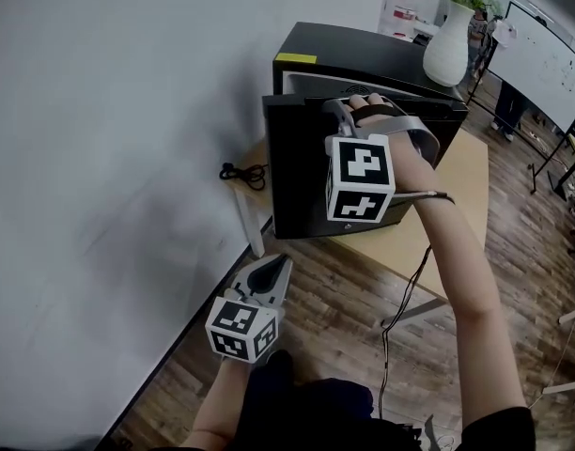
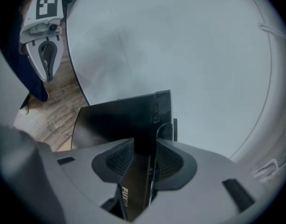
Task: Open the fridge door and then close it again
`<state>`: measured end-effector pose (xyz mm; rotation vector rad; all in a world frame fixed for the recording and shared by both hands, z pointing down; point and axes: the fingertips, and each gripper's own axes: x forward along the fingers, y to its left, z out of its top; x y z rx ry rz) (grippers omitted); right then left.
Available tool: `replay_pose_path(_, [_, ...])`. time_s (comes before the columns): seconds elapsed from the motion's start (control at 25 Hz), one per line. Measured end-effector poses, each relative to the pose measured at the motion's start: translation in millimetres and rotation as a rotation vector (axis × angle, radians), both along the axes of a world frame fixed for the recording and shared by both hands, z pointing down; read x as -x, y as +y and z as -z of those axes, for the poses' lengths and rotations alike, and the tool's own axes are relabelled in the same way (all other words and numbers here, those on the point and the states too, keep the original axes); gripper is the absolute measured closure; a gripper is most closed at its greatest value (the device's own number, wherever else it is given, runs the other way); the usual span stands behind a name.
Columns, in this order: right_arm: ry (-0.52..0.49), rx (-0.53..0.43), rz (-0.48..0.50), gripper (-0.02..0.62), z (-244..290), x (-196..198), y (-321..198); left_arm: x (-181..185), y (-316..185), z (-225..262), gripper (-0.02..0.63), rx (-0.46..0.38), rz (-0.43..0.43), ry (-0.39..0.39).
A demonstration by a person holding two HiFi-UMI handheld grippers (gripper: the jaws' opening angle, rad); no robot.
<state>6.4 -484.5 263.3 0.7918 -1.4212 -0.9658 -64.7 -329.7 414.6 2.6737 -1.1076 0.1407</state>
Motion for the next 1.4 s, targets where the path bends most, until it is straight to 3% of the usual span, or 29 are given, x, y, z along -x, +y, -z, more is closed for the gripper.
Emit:
replay_pose_path(0.6, [-0.022,0.000,-0.193,0.471,-3.6,-9.2,-93.1,42.2,-51.4,-3.2,0.597,-0.004,-0.005,0.011])
replay_pose_path(1.04, [-0.045,-0.054,-0.234,0.468,-0.9,-11.2,-97.6,54.7,-47.0,2.9,0.597,-0.024,-0.009,0.024])
replay_pose_path(1.16, [-0.079,-0.105,-0.219,0.468,2.6,-11.3,-95.8,56.8,-40.6,6.4,0.597,-0.028,-0.010,0.026])
replay_pose_path(1.4, [-0.161,-0.299,-0.210,0.472,9.1,-19.1,-78.2,59.3,-24.4,9.6,0.597,-0.034,-0.014,0.021])
